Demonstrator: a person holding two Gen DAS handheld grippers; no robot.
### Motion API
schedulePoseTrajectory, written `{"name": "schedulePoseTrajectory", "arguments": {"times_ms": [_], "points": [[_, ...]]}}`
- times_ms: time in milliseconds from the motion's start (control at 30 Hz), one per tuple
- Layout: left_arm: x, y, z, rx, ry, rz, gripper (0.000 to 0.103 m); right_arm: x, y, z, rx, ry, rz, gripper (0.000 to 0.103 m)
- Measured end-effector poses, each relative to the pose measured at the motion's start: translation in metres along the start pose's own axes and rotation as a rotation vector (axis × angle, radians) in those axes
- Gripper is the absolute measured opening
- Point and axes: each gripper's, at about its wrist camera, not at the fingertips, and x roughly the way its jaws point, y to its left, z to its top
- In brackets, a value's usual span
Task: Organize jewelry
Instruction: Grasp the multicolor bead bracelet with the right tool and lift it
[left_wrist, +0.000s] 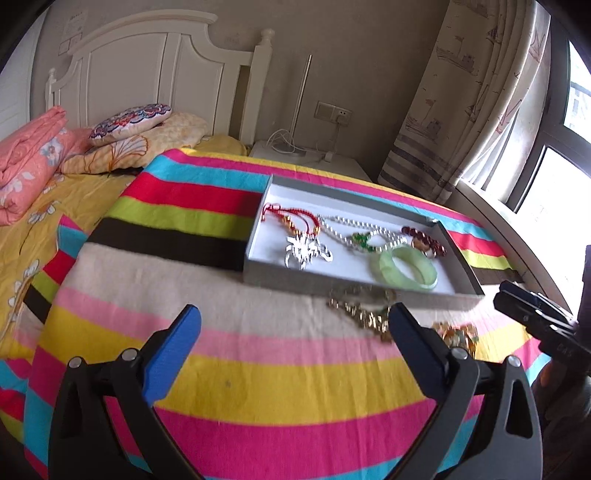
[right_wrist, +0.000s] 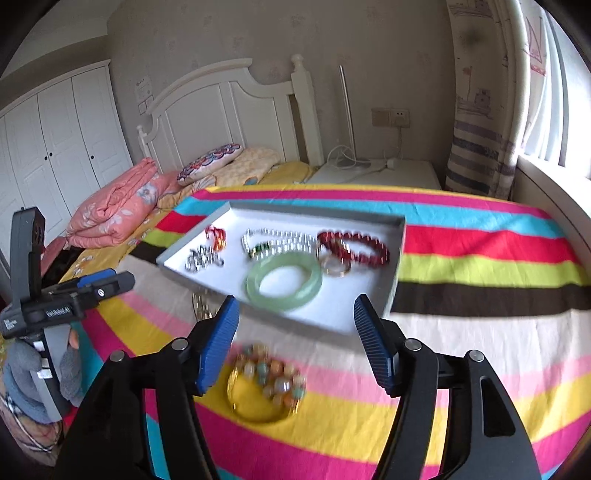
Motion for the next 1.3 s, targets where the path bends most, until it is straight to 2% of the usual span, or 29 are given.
{"name": "schedulePoseTrajectory", "arguments": {"times_ms": [167,233,300,533,600,633,667,733,833,1067,1200,1300], "points": [[0.002,0.009,-0.021,-0.011,0.048,-0.016,0.100,0.004,-0.002,-0.024,0.025,0.062,0.004,0.062],[-0.003,0.015,-0.023,-0.045,0.017,-0.043,0.100,0.004,0.000,-0.023,0.010,0.055,0.017,0.062],[-0.003,0.018,-0.024,-0.059,0.019,-0.068,0.100,0.010,0.005,-0.024,-0.013,0.089,0.023,0.061],[-0.006,0.024,-0.024,-0.096,0.004,-0.121,0.100,0.026,0.011,-0.026,-0.051,0.182,0.032,0.047],[-0.005,0.023,-0.023,-0.098,0.005,-0.122,0.100,0.029,0.012,-0.028,-0.057,0.200,0.032,0.040],[-0.005,0.023,-0.023,-0.097,0.006,-0.122,0.100,0.030,0.012,-0.028,-0.060,0.204,0.028,0.030],[-0.005,0.023,-0.023,-0.099,0.005,-0.122,0.100,0.029,0.012,-0.028,-0.057,0.199,0.015,0.018],[-0.005,0.023,-0.023,-0.101,0.004,-0.124,0.100,0.023,0.010,-0.028,-0.043,0.174,0.008,0.011],[-0.004,0.023,-0.022,-0.100,0.008,-0.123,0.100,0.012,0.007,-0.029,-0.035,0.134,0.012,0.011],[-0.002,0.022,-0.022,-0.093,0.018,-0.116,0.100,-0.024,-0.010,-0.030,0.052,-0.033,0.027,0.011],[0.000,0.017,-0.023,-0.070,0.033,-0.095,0.100,-0.037,-0.021,-0.033,0.087,-0.070,0.028,0.011],[0.000,0.004,-0.024,-0.010,0.034,-0.059,0.100,-0.047,-0.025,-0.034,0.096,-0.092,0.027,0.011]]}}
